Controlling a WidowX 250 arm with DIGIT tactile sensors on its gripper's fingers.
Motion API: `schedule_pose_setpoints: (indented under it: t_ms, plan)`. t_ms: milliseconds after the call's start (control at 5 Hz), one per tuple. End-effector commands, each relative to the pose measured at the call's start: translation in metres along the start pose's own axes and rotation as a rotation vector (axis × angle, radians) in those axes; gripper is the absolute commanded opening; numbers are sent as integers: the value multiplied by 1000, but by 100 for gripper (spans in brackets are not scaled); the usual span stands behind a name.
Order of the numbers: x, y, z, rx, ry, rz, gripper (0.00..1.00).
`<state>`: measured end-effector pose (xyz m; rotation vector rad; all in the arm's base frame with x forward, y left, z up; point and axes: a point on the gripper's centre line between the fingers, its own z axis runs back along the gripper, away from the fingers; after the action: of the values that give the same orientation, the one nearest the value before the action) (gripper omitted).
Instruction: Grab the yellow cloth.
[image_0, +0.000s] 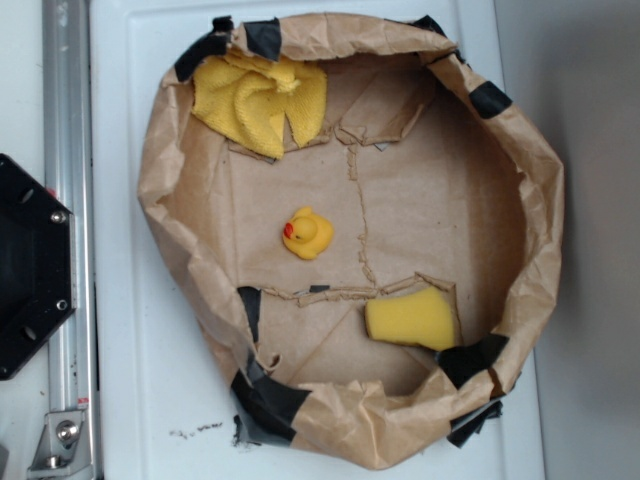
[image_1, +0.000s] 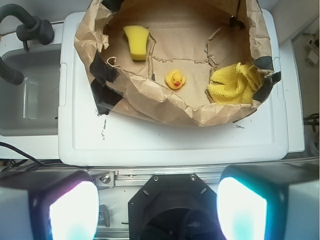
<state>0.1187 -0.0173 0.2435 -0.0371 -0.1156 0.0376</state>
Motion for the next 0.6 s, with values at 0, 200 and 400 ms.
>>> schedule_pose_setpoints:
  t_ms: [0,200,400]
  plan:
    - [0,0,0,0,0,0,100]
    - [45,5,-14,111,18,-73,100]
    - [77,11,-33,180,31,-145,100]
